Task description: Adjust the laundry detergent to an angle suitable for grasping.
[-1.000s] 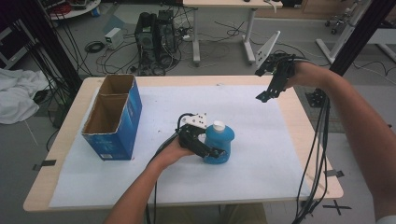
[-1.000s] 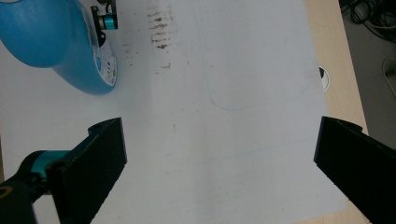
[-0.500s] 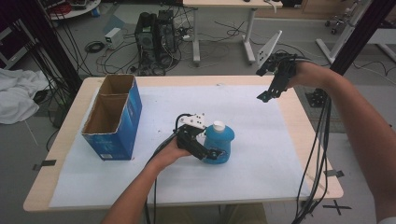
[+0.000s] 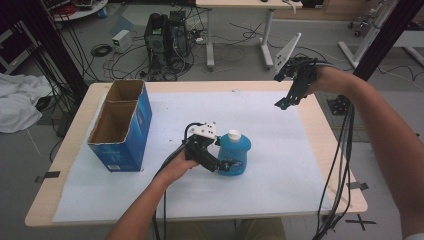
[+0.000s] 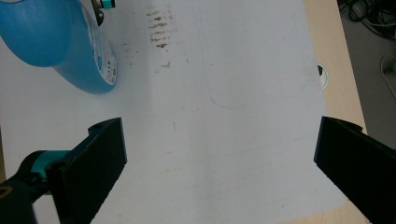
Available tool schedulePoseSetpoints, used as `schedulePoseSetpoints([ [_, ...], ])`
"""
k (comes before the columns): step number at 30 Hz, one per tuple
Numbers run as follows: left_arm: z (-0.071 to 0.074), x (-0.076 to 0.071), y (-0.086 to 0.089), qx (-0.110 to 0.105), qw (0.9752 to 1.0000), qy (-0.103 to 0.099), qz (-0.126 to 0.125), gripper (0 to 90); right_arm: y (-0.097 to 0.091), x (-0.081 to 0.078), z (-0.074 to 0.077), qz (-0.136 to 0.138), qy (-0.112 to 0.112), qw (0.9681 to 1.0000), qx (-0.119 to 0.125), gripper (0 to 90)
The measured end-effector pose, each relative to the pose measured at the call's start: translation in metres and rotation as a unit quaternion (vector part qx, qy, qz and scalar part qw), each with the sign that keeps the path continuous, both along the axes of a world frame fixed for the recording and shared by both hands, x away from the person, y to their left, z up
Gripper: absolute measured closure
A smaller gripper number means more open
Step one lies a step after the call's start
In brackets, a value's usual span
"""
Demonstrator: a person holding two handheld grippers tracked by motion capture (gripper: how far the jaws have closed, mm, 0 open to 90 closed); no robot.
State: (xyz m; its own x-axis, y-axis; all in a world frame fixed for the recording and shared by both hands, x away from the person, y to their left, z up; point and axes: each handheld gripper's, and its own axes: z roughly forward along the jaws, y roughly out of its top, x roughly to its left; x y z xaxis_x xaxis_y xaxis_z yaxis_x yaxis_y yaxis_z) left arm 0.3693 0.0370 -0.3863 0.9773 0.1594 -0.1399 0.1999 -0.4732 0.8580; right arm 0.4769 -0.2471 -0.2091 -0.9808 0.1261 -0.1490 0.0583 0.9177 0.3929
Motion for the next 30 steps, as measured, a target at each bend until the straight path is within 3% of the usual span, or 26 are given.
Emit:
schedulePoseSetpoints([
  [5, 0.002, 0.000, 0.003, -0.001, 1.0000, -0.006, 0.004, 18.3, 0.001, -0.001, 0.000, 0.000, 0.000, 1.0000, -0.001, 1.4],
  [12, 0.006, -0.001, 0.011, -0.023, 0.9997, 0.000, 0.011, 18.3, 0.000, -0.003, 0.002, -0.005, -0.002, 1.0000, -0.001, 1.4],
  [17, 0.008, -0.003, 0.016, -0.019, 0.9998, -0.008, 0.007, 18.2, 0.001, -0.005, 0.003, -0.009, -0.001, 1.0000, -0.003, 1.4],
  [19, 0.009, -0.004, 0.017, -0.025, 0.9996, 0.000, 0.011, 18.2, 0.002, -0.005, 0.003, -0.002, -0.004, 1.0000, -0.001, 1.4],
  [20, 0.010, -0.004, 0.019, -0.021, 0.9997, -0.007, 0.009, 18.2, 0.002, -0.006, 0.004, -0.004, -0.004, 1.0000, -0.002, 1.4],
  [24, 0.010, -0.005, 0.022, -0.022, 0.9995, -0.001, 0.024, 12.5, 0.003, -0.007, 0.004, -0.003, -0.004, 1.0000, -0.001, 1.4],
  [30, 0.013, -0.006, 0.028, -0.016, 0.9991, -0.010, 0.038, 12.4, 0.003, -0.008, 0.005, -0.003, -0.004, 1.0000, -0.001, 1.4],
])
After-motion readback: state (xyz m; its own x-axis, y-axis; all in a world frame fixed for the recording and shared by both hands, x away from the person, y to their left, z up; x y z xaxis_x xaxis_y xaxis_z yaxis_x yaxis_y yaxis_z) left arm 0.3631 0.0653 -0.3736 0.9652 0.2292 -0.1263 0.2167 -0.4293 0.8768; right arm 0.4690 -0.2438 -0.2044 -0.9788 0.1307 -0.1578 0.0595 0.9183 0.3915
